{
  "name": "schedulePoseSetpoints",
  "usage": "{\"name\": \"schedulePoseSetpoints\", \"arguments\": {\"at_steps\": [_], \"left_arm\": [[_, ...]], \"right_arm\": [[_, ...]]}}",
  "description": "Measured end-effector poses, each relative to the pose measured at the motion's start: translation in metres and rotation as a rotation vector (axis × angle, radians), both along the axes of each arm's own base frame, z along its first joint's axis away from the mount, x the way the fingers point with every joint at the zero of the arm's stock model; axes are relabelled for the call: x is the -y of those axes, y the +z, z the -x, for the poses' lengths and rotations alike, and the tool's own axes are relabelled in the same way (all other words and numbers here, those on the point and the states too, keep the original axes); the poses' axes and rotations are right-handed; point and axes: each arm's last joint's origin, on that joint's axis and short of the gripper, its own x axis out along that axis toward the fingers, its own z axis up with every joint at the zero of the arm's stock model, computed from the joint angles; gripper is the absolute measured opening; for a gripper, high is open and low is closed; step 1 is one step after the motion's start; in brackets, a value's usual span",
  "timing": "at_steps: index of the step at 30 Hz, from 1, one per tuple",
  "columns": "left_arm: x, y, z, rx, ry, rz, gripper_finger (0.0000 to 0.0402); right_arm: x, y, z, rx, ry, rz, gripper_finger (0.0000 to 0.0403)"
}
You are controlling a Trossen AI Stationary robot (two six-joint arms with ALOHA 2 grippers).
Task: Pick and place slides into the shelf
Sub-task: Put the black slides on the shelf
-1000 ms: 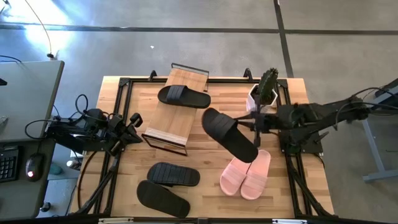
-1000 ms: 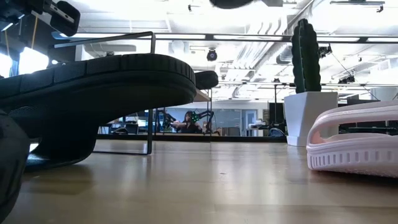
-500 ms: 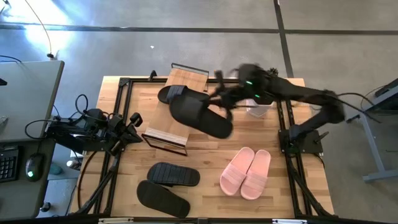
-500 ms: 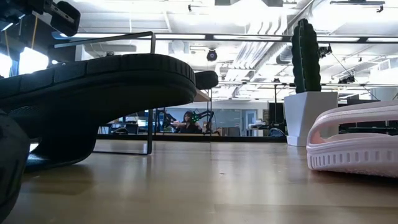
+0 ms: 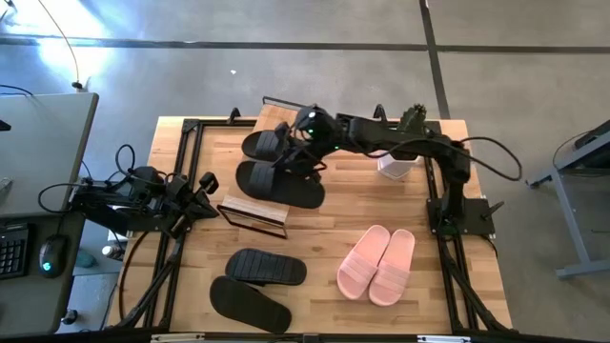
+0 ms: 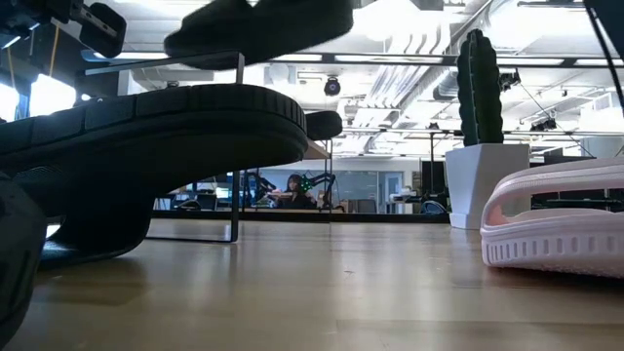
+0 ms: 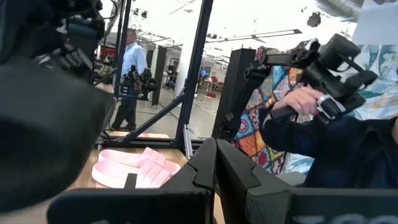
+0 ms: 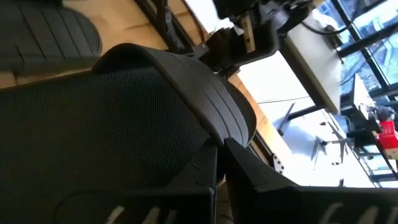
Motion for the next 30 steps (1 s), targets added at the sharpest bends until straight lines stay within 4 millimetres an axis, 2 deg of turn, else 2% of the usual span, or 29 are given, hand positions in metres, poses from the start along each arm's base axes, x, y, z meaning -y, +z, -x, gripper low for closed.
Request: {"name": "schedulePoseSetpoints", "arguments": {"at_steps": [9, 18, 25, 30], "left_arm": [[0.0, 0.0, 0.0, -0.001, 0.0, 0.0, 0.0001], [0.0, 0.0, 0.0, -0.004, -0.001, 0.0, 0.0001], [0.0, 0.0, 0.0, -0.003, -0.001, 0.0, 0.0001], [0.0, 0.0, 0.0, -0.003, -0.001, 0.0, 0.0001]], "right_arm": [[0.019, -0.024, -0.018, 0.012, 0.025, -0.001, 0.0], [0.044, -0.031, -0.023, 0.058, 0.006, -0.013, 0.0], [0.05, -0.055, -0.035, 0.024, 0.003, -0.017, 0.0], [0.051, -0.054, -0.037, 0.049, 0.004, -0.01, 0.0]]}}
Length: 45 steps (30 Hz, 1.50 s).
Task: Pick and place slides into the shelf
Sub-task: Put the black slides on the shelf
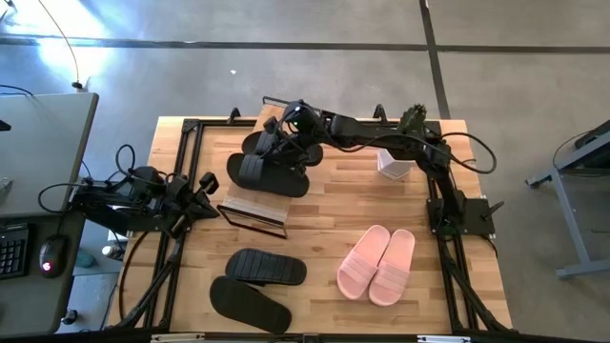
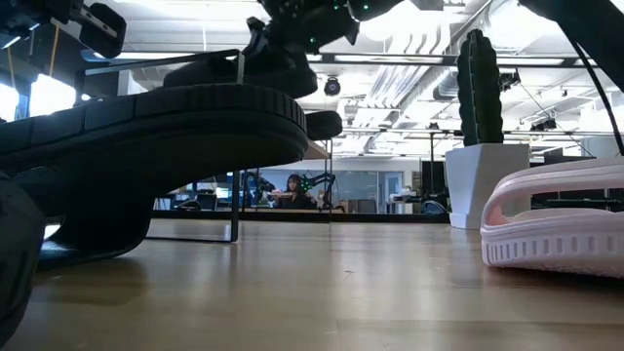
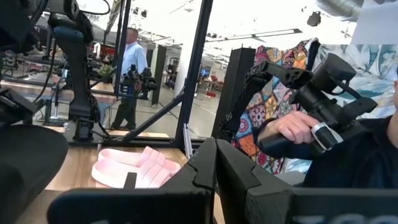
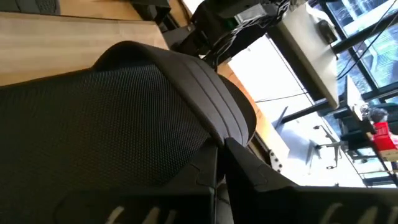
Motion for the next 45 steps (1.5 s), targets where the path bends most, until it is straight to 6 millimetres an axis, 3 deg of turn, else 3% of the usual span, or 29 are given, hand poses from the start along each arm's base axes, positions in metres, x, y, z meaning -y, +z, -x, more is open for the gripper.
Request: {"name": "schedulePoseSetpoints", "arguments": {"at_steps": [17, 30, 45], "left_arm": [[0.0, 0.0, 0.0, -0.001, 0.0, 0.0, 0.0001], [0.0, 0.0, 0.0, 0.0, 0.0, 0.0, 0.0001], [0.0, 0.0, 0.0, 0.001, 0.0, 0.0, 0.0001]], "right_arm": [[0.009, -0.003, 0.003, -0.021, -0.023, -0.011, 0.0001], [0.01, -0.003, 0.003, -0.02, -0.029, -0.008, 0.0059], [0.018, -0.005, 0.007, -0.064, -0.091, -0.087, 0.0069]]}}
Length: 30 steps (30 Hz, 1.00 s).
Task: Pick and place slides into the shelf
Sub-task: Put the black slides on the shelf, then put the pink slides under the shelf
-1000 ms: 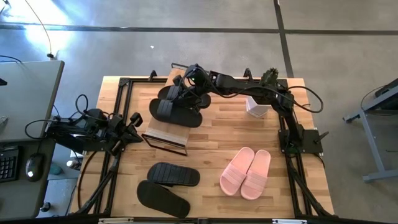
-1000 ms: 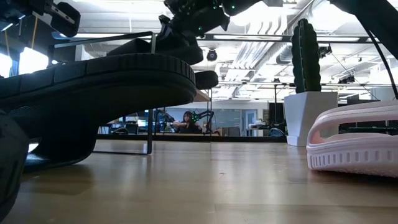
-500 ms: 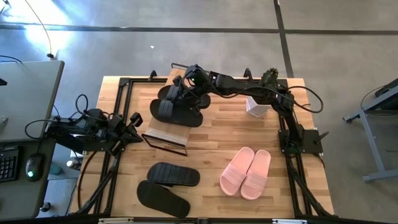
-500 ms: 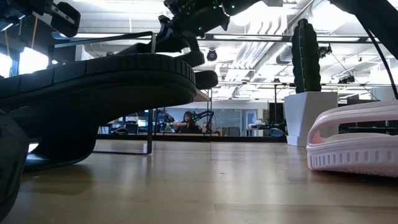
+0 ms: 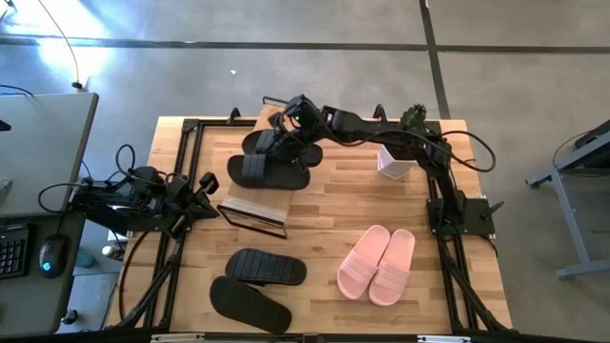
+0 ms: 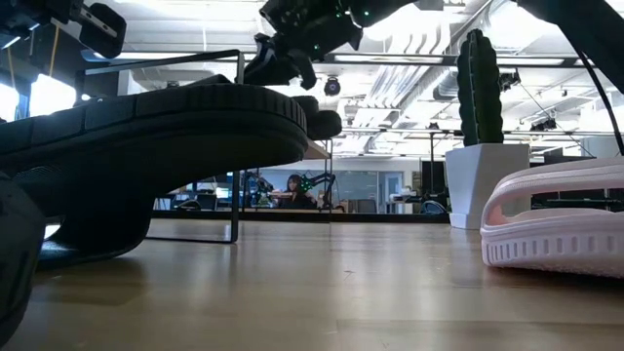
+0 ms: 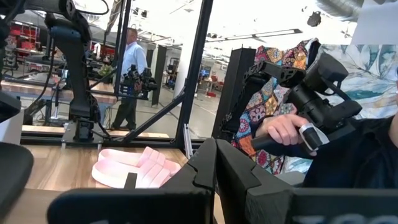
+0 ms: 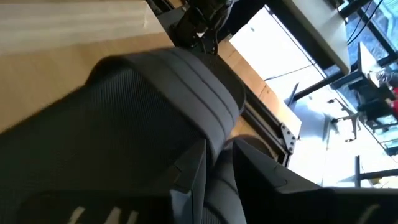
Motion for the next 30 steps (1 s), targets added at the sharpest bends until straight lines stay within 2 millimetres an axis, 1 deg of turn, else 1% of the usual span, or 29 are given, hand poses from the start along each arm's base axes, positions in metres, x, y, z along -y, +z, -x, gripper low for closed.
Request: {"name": "schedulePoseSetpoints", "arguments": {"at_steps": [6, 8, 11, 13, 15, 18, 21, 23, 25, 26, 28, 30], "left_arm": [[0.0, 0.0, 0.0, 0.0, 0.0, 0.0, 0.0001], [0.0, 0.0, 0.0, 0.0, 0.0, 0.0, 0.0001], [0.0, 0.0, 0.0, 0.0, 0.0, 0.0, 0.0001], [0.0, 0.0, 0.0, 0.0, 0.0, 0.0, 0.0001], [0.0, 0.0, 0.0, 0.0, 0.0, 0.0, 0.0001], [0.0, -0.003, -0.001, -0.032, 0.016, 0.003, 0.0001], [-0.004, -0.012, -0.003, -0.13, 0.153, 0.021, 0.0001], [-0.009, -0.019, -0.004, -0.196, 0.298, 0.024, 0.0001], [-0.012, -0.019, -0.003, -0.227, 0.415, 0.022, 0.0001], [-0.013, -0.015, -0.002, -0.228, 0.451, 0.02, 0.0001], [-0.013, -0.003, 0.0, -0.205, 0.465, 0.016, 0.0001], [-0.013, 0.009, 0.002, -0.208, 0.47, 0.007, 0.0001]], "right_arm": [[-0.003, -0.003, 0.001, -0.036, 0.002, -0.009, 0.0069], [-0.005, 0.001, 0.003, -0.031, -0.002, -0.005, 0.0069], [-0.008, 0.013, 0.008, -0.016, -0.033, 0.03, 0.0069], [-0.012, 0.023, 0.015, -0.032, -0.074, 0.058, 0.0069], [-0.019, 0.035, 0.025, -0.06, -0.122, 0.058, 0.0066], [-0.033, 0.06, 0.047, -0.091, -0.2, -0.022, 0.0053], [-0.047, 0.08, 0.072, -0.15, -0.278, -0.137, 0.0027], [-0.055, 0.088, 0.086, -0.196, -0.315, -0.201, 0.0008], [-0.061, 0.093, 0.096, -0.226, -0.354, -0.239, 0.0005], [-0.065, 0.095, 0.098, -0.23, -0.389, -0.247, 0.0005], [-0.072, 0.094, 0.099, -0.251, -0.444, -0.218, 0.0002], [-0.082, 0.091, 0.098, -0.274, -0.458, -0.191, 0.0001]]}}
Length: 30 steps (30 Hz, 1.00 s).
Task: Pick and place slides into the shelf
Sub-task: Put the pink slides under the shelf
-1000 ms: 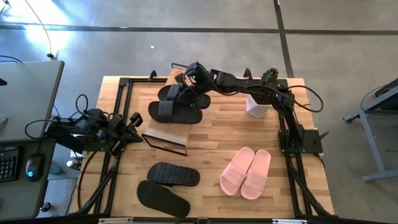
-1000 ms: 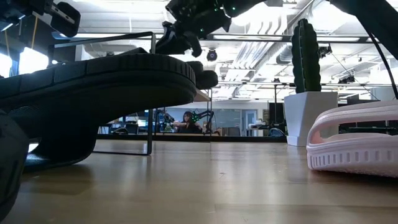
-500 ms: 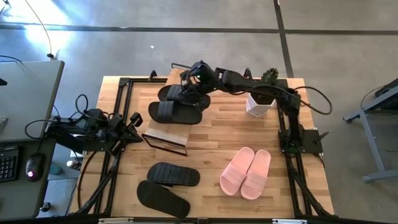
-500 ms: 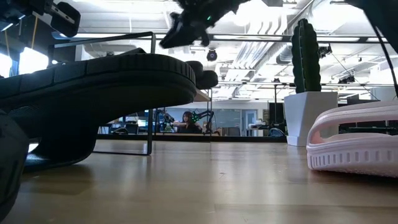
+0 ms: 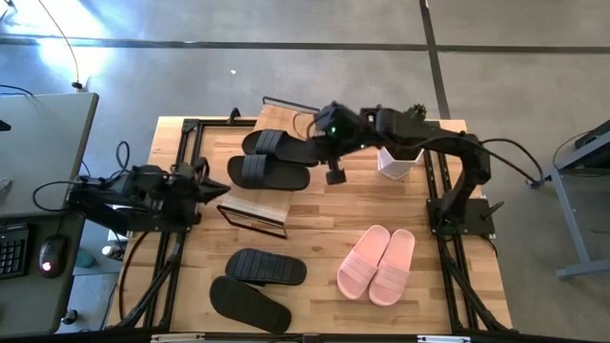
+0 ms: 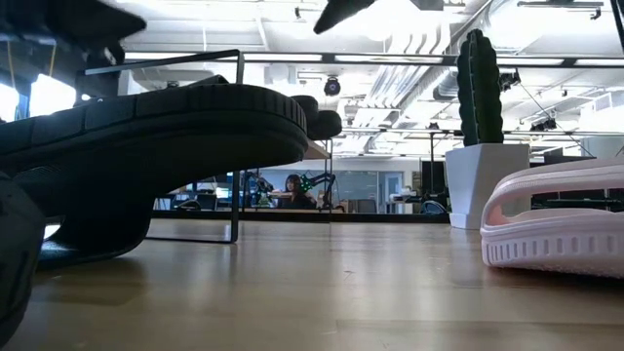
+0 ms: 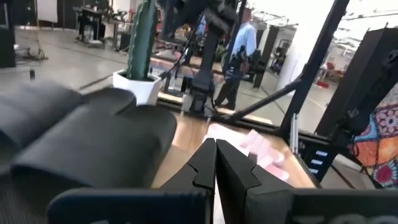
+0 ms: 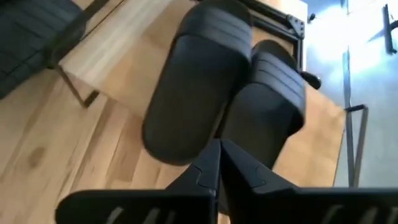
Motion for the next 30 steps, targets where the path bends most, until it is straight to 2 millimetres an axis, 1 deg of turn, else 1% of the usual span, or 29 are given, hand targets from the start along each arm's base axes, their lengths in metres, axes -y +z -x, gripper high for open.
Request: {"name": "schedulePoseSetpoints", "arguments": {"at_steps": [3, 6, 9, 12, 15, 17, 20, 22, 24, 28, 30], "left_arm": [[-0.001, 0.012, 0.001, -0.039, 0.035, -0.013, 0.0], [-0.002, 0.021, 0.002, -0.08, 0.064, -0.019, 0.0], [-0.002, 0.023, 0.002, -0.142, 0.064, -0.019, 0.0], [-0.002, 0.025, 0.003, -0.185, 0.069, -0.016, 0.0], [-0.004, 0.026, 0.006, -0.218, 0.141, 0.022, 0.0], [-0.006, 0.025, 0.01, -0.253, 0.219, 0.049, 0.0], [-0.009, 0.023, 0.015, -0.32, 0.362, 0.081, 0.0], [-0.011, 0.02, 0.017, -0.371, 0.448, 0.104, 0.0], [-0.012, 0.017, 0.017, -0.428, 0.508, 0.117, 0.0], [-0.013, 0.011, 0.009, -0.511, 0.577, 0.153, 0.0], [-0.013, 0.006, 0.003, -0.561, 0.614, 0.164, 0.0]], "right_arm": [[-0.018, -0.009, -0.002, 0.018, 0.026, 0.004, 0.0], [-0.035, -0.026, 0.007, 0.057, 0.002, 0.034, 0.0], [-0.046, -0.042, 0.032, 0.155, -0.064, 0.027, 0.0], [-0.054, -0.057, 0.059, 0.352, -0.135, -0.01, 0.0], [-0.056, -0.072, 0.081, 0.545, -0.253, -0.088, 0.0], [-0.053, -0.092, 0.09, 0.545, -0.321, -0.122, 0.0], [-0.049, -0.123, 0.092, 0.522, -0.383, -0.174, 0.0], [-0.047, -0.139, 0.087, 0.525, -0.399, -0.202, 0.0], [-0.046, -0.155, 0.084, 0.509, -0.412, -0.194, 0.0], [-0.044, -0.162, 0.073, 0.544, -0.409, -0.21, 0.0], [-0.044, -0.174, 0.068, 0.505, -0.411, -0.207, 0.0]]}}
